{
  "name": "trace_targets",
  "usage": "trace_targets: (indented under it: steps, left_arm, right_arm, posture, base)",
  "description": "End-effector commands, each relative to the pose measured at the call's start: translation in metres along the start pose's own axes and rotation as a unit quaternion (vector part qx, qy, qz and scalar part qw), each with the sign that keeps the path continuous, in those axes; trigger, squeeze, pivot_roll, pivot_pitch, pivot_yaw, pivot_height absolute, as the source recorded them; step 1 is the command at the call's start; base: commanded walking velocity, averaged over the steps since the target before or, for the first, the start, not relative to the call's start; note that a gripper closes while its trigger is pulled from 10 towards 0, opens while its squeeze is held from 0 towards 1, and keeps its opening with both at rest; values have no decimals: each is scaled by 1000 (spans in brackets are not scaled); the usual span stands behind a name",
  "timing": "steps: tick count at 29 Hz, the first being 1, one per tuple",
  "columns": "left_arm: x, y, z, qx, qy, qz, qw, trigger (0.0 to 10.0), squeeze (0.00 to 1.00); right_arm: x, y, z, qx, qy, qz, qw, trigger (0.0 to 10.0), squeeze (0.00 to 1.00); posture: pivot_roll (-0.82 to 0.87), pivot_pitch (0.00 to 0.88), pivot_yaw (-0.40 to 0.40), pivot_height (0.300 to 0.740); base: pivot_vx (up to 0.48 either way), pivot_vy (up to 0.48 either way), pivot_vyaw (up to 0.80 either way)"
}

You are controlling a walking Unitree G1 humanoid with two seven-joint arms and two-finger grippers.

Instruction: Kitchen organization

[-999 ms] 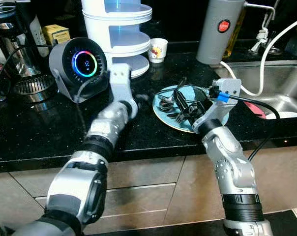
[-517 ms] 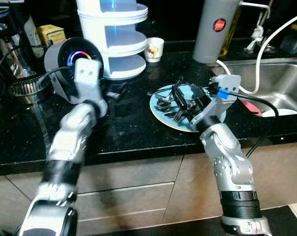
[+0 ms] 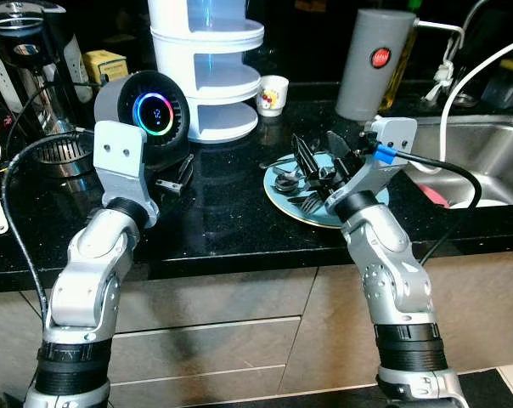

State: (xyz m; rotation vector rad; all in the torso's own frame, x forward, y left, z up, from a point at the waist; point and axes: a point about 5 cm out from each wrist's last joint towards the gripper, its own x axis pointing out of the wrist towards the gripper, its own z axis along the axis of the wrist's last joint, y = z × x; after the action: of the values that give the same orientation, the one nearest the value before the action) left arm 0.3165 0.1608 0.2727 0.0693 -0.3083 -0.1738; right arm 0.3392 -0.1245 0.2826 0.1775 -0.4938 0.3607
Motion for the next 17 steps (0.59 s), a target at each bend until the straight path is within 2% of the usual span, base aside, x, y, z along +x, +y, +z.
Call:
trace_targets:
  steps: [1,17]
  left_arm:
    - [-2,-1,-4,-5,12,8,1000,10000,0]
    - [-2,-1,2,-11,23,25,999,10000,0]
  right_arm:
    - [1,1,-3,0,4,1,1000,10000,0]
    - [-1,0,-6,-1,9,2,1000,10000,0]
  posture:
    - [8,45,-11,740]
    - [2,43,-7,740]
  base:
    - [0,-292,0]
    - [0,-358,0]
